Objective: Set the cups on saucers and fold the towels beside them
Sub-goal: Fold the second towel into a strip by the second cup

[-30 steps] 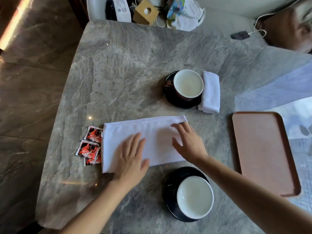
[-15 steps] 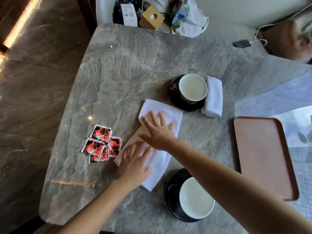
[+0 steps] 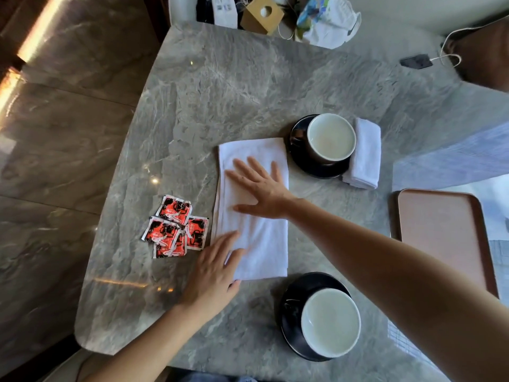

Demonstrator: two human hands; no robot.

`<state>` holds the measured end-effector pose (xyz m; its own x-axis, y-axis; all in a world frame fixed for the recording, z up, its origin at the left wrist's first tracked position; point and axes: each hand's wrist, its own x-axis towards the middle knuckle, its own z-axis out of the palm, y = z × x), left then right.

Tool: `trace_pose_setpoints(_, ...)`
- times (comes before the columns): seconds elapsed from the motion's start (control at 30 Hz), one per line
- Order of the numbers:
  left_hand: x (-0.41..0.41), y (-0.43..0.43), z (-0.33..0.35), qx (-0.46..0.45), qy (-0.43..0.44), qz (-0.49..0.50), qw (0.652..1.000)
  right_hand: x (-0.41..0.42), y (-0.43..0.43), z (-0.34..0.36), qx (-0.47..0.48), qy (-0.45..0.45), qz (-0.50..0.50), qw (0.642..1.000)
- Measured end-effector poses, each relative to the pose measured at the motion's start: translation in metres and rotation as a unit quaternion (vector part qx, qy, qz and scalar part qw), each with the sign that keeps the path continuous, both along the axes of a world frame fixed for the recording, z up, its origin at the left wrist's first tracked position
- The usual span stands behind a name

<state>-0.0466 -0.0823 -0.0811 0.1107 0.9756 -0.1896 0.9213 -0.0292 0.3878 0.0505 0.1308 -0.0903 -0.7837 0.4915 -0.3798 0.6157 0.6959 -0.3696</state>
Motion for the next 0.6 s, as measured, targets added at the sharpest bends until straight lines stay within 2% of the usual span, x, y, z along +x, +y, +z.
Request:
trace_pose_setpoints(0.07, -0.003, -0.001, 0.0, 0.004, 0.016, -0.025, 1.0, -0.008, 0.002, 0.014, -0.032, 0.005, -0.03, 0.999)
trace_pose_setpoints(0.2, -0.01, -0.002, 0.002, 0.008, 0.045, -0.067, 0.997, -0.013, -0.005, 0.05, -0.097, 0.107, -0.153, 0.978)
trace_pose_setpoints(0.27, -0.013, 0.002, 0.004, 0.015, 0.046, -0.069, 0.996, -0.004, -0.02, 0.063, -0.091, 0.059, -0.145, 0.984)
trace_pose_setpoints(0.33, -0.015, 0.007, 0.003, 0.033, 0.041, -0.072, 0.996, 0.01, -0.041, 0.069, -0.096, -0.032, -0.085, 0.991)
trace_pose_setpoints(0.43, -0.016, 0.013, 0.003, 0.053, 0.047, -0.074, 0.995, 0.036, -0.074, 0.069, -0.083, -0.161, 0.007, 0.983)
trace_pose_setpoints(0.5, -0.015, 0.014, 0.002, 0.057, 0.033, -0.061, 0.996, 0.049, -0.091, 0.065, -0.057, -0.196, 0.042, 0.978)
trace_pose_setpoints(0.6, -0.014, 0.013, -0.001, 0.056, -0.033, 0.002, 0.998, 0.052, -0.109, 0.056, -0.03, -0.209, 0.038, 0.977)
